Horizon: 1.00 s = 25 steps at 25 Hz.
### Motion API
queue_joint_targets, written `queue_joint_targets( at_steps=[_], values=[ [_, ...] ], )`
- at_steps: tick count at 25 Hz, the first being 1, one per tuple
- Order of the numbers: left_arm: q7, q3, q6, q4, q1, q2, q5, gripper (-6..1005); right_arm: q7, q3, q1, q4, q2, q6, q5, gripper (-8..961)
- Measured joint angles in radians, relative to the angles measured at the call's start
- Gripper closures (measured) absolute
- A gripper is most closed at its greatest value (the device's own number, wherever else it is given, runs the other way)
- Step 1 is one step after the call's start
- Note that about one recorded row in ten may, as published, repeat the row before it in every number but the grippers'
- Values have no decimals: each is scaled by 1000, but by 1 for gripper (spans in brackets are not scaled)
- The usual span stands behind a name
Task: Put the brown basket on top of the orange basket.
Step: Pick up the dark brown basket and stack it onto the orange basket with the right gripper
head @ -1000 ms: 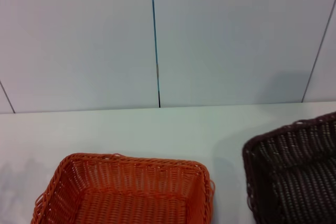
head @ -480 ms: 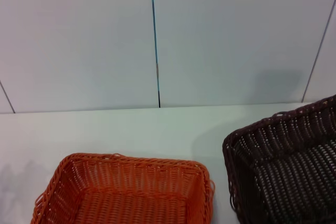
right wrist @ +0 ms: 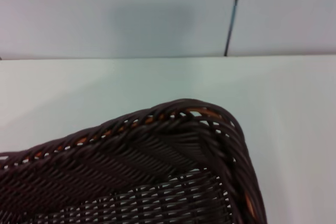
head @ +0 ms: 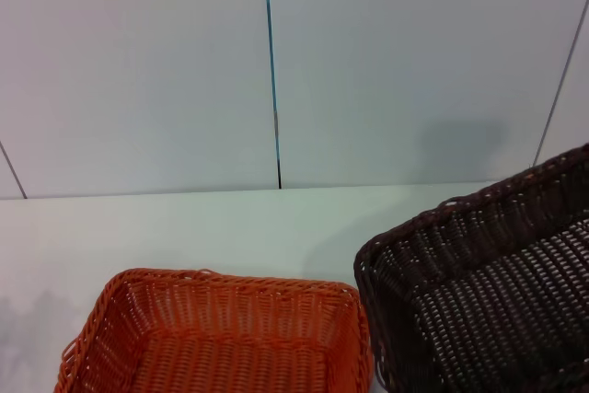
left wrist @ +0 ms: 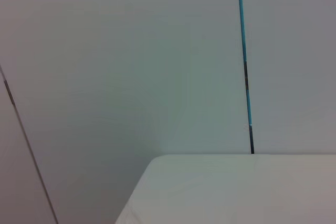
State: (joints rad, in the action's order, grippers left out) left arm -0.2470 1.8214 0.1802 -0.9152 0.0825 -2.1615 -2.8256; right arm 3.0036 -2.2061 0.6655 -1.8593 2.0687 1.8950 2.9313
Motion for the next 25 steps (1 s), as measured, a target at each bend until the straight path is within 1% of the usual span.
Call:
queue_joint_targets(
  at_steps=[6,7,9,10,11,12,13,14,18,19,21,23,25],
  values=[
    [1,-4,-5,5,-4,-1,4,320,0,-7,23,-9,-12,-1,0,820],
    [1,-4,-6,5,-4,-1,4,320,0,-7,30,1,-16,0,0,820],
    [1,-4,-12,6,-4,-1,4,321,-1,-7,46,41,-32,7,0,820],
    [1,-4,-16,6,-4,-1,5,321,-1,-7,57,72,-44,13,0,820],
    [1,-4,-19,6,-4,-1,5,321,-1,-9,79,130,-68,22,0,820],
    [1,-4,-22,6,-4,-1,5,321,-1,-9,79,130,-68,22,0,820],
    [1,-4,-25,6,-2,-1,5,321,-1,-10,98,165,-85,24,0,820],
    [1,-4,-28,9,0,-1,5,321,-1,-10,115,190,-97,27,0,820],
    [0,-4,-33,16,8,0,1,321,-12,-1,215,334,-157,37,0,820],
    [0,-4,-35,17,9,0,0,321,-19,11,247,385,-176,41,0,820],
    [0,-4,-42,19,10,-1,0,321,-30,42,292,449,-204,46,-1,820],
    [0,-5,-51,25,12,-1,0,321,-38,64,325,490,-222,48,0,820],
    [0,-5,-58,32,13,-1,0,321,-44,66,352,505,-233,48,0,820]
  ],
)
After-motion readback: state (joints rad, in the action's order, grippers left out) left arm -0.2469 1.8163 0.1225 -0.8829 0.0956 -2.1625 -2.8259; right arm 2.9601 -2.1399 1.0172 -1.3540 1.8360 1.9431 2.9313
